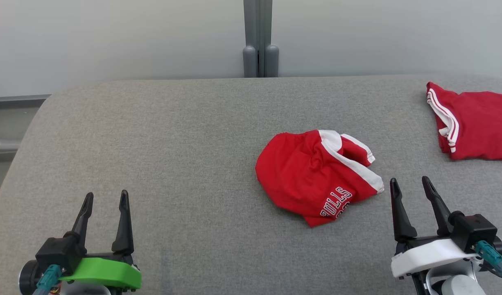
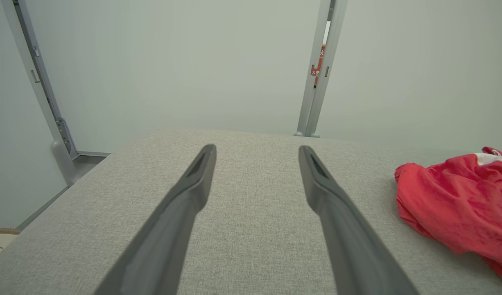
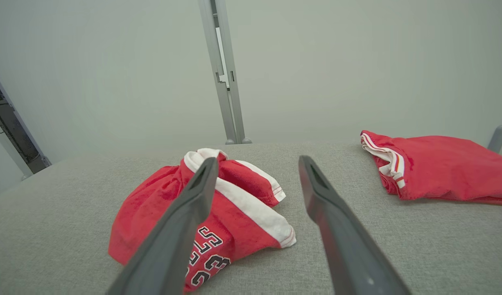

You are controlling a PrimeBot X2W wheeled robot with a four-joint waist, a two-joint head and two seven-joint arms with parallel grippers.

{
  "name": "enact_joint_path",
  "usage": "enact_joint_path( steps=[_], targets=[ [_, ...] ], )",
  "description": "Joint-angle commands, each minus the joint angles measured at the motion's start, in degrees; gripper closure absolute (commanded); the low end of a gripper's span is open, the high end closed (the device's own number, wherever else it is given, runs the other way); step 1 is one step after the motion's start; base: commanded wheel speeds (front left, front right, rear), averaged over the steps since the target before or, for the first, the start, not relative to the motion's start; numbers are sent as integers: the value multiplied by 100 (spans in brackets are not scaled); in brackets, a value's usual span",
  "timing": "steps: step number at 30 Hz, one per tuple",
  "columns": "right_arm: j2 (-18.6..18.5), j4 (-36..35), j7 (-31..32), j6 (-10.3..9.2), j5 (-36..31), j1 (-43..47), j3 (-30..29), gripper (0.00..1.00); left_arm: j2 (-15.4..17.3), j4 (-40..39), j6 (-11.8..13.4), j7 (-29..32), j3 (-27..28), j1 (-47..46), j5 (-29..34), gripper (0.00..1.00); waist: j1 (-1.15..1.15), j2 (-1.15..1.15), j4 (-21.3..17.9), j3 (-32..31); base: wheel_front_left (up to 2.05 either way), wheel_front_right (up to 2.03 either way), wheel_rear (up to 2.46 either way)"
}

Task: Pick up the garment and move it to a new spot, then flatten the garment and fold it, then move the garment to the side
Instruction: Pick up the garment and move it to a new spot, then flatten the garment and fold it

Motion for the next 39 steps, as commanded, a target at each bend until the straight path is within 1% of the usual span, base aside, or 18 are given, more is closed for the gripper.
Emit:
enact_joint_path(
  steps=[1,14,39],
  targets=[
    [-40,-27,-16,-8,4,78,-17,0,-41,-44,-22,-15,41,87,34,0,0,0,20,-12,0,0,0],
    [-14,-23,-16,-8,10,249,-63,0,-188,-39,-151,-15,184,164,166,0,0,0,-2,-10,0,0,0],
    [-5,100,-16,-8,25,238,-54,0,-335,99,-258,-15,369,97,341,0,0,0,-27,-32,0,0,0]
  ],
)
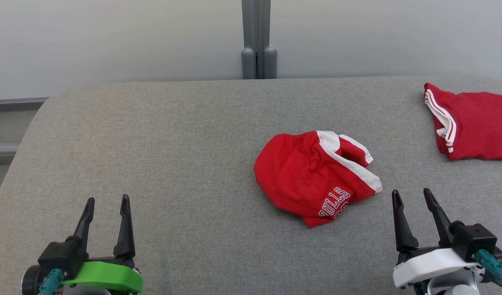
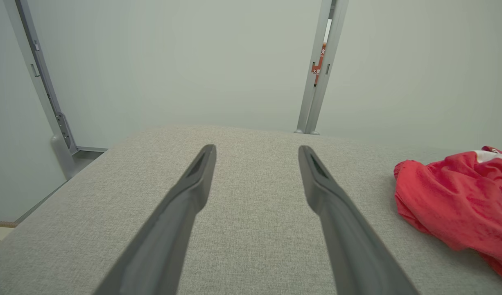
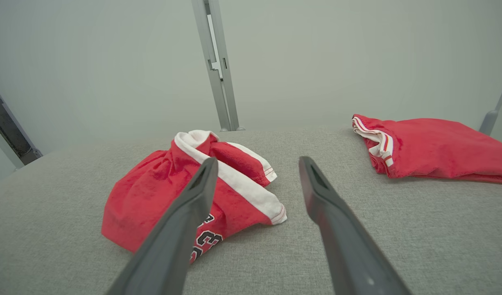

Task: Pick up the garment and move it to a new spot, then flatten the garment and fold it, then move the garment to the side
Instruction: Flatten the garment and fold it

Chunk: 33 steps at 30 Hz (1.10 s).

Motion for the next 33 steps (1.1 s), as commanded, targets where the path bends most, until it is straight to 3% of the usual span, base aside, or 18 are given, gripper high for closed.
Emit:
enact_joint_path(
  steps=[1,11,21,33],
  targets=[
    [-12,11,-16,-8,27,25,2,0,-13,2,-21,-15,25,21,36,0,0,0,-1,2,0,0,0],
    [-43,64,-16,-8,35,-39,35,0,-53,16,-50,-15,59,36,90,0,0,0,-16,8,0,0,0],
    [-372,321,-16,-8,-95,-673,138,0,-97,23,-74,-15,9,-64,153,0,0,0,10,129,0,0,0],
    [-785,1904,109,-8,-45,-1989,236,0,-142,49,-100,-15,-133,-382,233,0,0,0,233,705,0,0,0]
  ],
)
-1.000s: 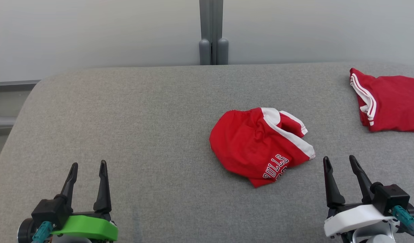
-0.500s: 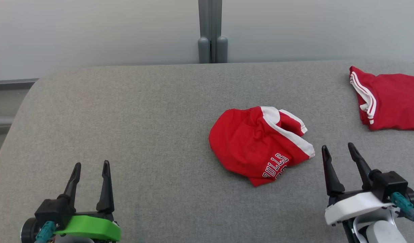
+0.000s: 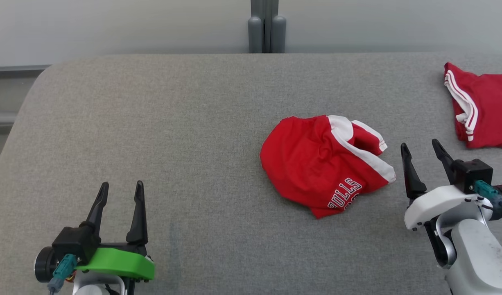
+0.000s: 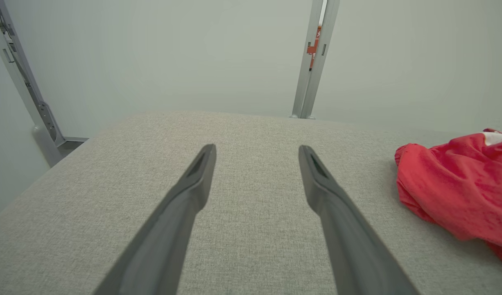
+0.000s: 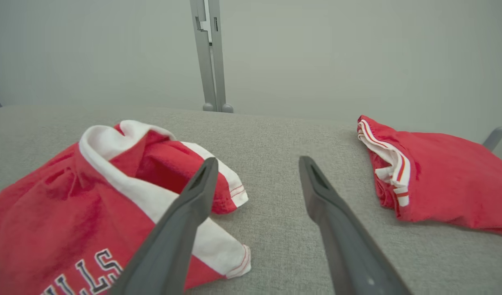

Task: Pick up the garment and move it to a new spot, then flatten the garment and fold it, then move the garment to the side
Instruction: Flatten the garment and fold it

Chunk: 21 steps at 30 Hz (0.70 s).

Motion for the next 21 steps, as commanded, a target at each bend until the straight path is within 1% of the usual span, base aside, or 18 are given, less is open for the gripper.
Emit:
enact_joint_path(
  steps=[1,8,15,16,17,18,19,21],
  targets=[
    [-48,228,-2,-8,23,-161,32,0,-3,23,-30,-15,-15,-139,53,0,0,0,124,215,0,0,0],
    [12,1539,-77,-8,161,-623,152,0,-42,94,-30,-15,-109,-377,57,0,0,0,284,481,0,0,0],
    [214,2452,-82,-3,295,-683,545,0,-75,167,-36,-15,-116,-432,73,0,0,0,332,509,0,0,0],
    [265,2549,-82,-3,348,-671,612,6,-79,175,-37,-15,-117,-435,87,0,0,0,334,500,0,0,0],
    [314,2598,-85,-1,389,-657,681,29,-83,180,-37,-15,-115,-438,96,0,0,0,332,490,0,0,0],
    [342,2651,-81,12,441,-648,752,78,-86,187,-38,-15,-109,-438,100,0,0,0,329,475,0,0,0],
    [342,2663,-77,15,482,-651,798,100,-89,190,-37,-15,-107,-437,106,0,0,0,325,464,0,0,0],
    [326,2569,-81,9,550,-651,864,100,-96,201,-38,-15,-96,-427,122,0,0,0,307,427,0,0,0]
  ],
)
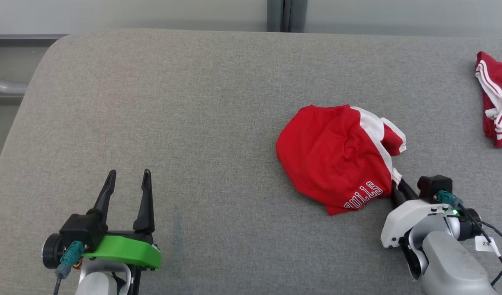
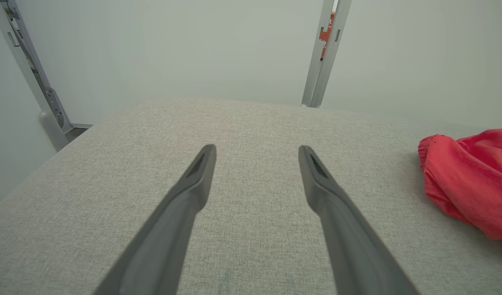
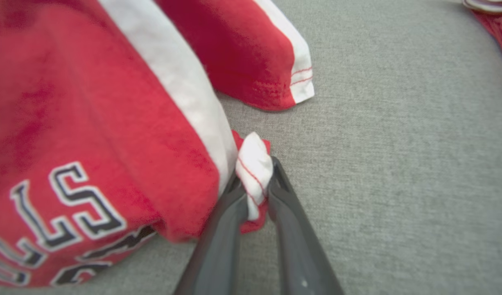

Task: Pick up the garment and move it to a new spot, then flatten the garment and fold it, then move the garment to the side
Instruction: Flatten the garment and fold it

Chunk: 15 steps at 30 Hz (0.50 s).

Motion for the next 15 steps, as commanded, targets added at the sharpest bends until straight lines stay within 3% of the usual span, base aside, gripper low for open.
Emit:
enact_joint_path(
  steps=[1,7,15],
  targets=[
    [39,-24,63,22,56,134,69,100,-14,11,-17,-15,24,-59,90,0,0,0,-23,-41,0,0,0],
    [-52,-687,36,16,100,56,52,100,-24,44,-15,-15,39,-44,98,0,0,0,-17,-200,0,0,0],
    [227,-1770,35,16,51,119,452,100,-43,61,-16,-15,114,152,109,0,0,0,88,-472,0,0,0]
  ],
)
